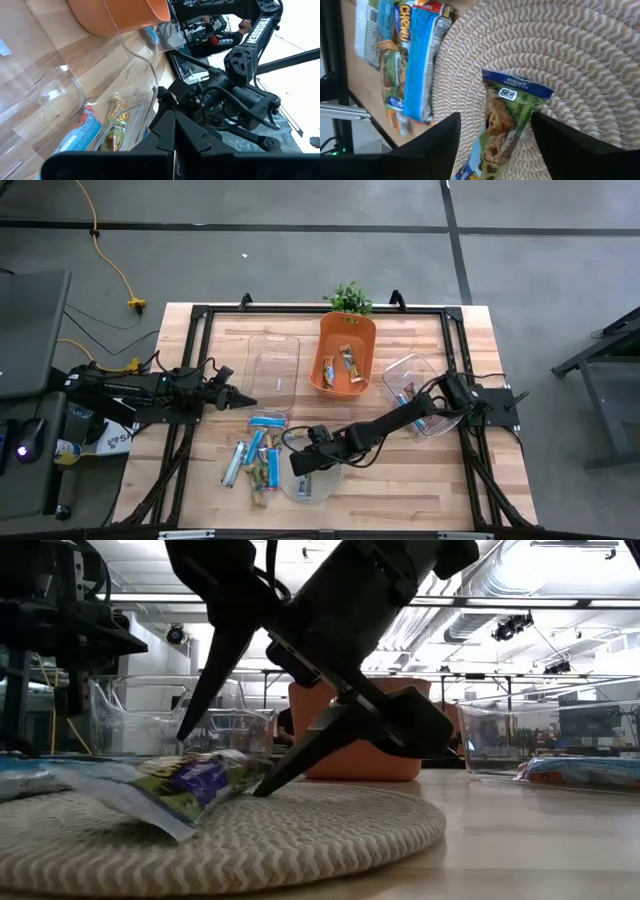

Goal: Pick and place Granola Bars by type
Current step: Put the blue granola bar into the left transparent bin

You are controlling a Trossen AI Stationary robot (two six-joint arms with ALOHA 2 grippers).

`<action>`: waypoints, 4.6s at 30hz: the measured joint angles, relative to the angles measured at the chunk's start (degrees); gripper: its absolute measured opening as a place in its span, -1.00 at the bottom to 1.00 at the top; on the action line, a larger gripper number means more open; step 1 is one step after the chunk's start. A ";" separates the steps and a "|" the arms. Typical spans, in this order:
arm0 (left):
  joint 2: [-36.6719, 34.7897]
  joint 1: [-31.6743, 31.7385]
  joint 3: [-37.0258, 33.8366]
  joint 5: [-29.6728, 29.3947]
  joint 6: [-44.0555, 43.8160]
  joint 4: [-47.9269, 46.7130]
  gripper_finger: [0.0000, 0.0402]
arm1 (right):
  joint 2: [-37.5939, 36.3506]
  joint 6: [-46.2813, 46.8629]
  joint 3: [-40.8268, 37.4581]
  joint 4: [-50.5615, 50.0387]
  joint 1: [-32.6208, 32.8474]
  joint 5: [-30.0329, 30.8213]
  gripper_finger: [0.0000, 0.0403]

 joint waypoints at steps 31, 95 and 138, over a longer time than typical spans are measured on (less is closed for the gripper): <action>-0.01 0.01 -0.02 -0.28 0.13 -0.04 -1.00 | 0.69 -0.70 -0.11 -0.80 0.01 -0.19 -0.61; -0.01 -0.01 -0.04 -0.92 0.13 -0.04 -1.00 | -16.46 -73.42 0.00 26.41 -13.16 21.89 -0.67; 0.01 0.01 -0.04 -0.90 5.53 0.02 -1.00 | -7.65 -70.95 -0.07 21.80 -28.22 -1.43 -0.67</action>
